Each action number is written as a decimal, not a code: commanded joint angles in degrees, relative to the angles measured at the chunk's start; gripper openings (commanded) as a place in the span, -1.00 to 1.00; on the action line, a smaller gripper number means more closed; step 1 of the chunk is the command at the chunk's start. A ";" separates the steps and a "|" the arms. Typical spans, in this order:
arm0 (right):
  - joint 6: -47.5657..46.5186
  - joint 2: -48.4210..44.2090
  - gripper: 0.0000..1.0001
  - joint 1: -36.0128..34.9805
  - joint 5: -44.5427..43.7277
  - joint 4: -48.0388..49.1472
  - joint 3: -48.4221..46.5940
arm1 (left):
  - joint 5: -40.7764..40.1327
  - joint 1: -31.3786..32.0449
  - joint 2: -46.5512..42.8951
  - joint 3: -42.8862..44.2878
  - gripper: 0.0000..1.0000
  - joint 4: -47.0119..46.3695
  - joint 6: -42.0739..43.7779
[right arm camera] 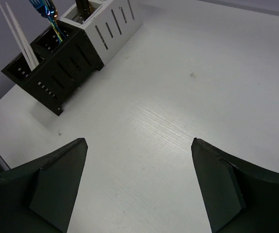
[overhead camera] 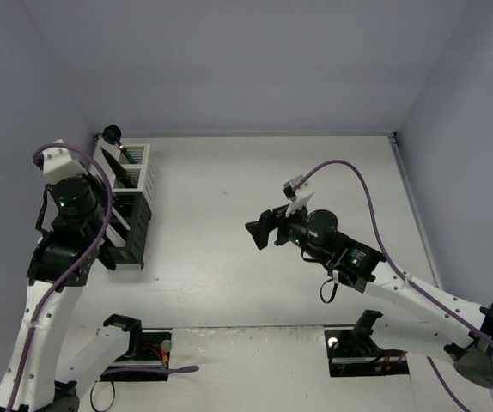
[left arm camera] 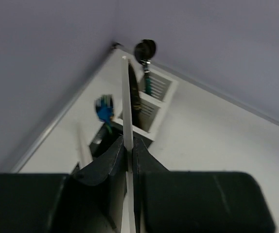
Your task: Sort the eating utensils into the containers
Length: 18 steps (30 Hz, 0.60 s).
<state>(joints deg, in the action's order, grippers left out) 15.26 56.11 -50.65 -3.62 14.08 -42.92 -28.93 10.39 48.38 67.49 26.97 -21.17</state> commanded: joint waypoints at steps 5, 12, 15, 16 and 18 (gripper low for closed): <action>1.11 -4.42 0.71 1.86 0.77 0.27 2.29 | 4.24 -10.03 3.13 -8.88 -1.00 -15.62 7.00; 1.08 -5.26 0.72 2.89 0.52 -0.42 3.47 | 4.72 -11.76 6.98 -14.69 -0.99 -19.85 5.19; 0.79 -5.26 0.72 3.23 -0.06 -0.63 3.89 | 4.29 -11.79 7.17 -15.99 -0.86 -19.32 3.74; 0.71 -5.35 0.72 3.29 -0.29 -0.74 4.00 | 4.08 -11.79 7.02 -15.84 -0.79 -18.29 3.40; 0.43 -5.64 0.73 3.50 -0.65 -0.95 4.07 | 4.21 -11.79 5.97 -15.40 -0.58 -16.33 3.17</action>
<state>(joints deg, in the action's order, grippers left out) 16.21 51.57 -47.71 -3.15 10.71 -38.88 -24.45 -1.04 56.35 50.04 13.34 -16.31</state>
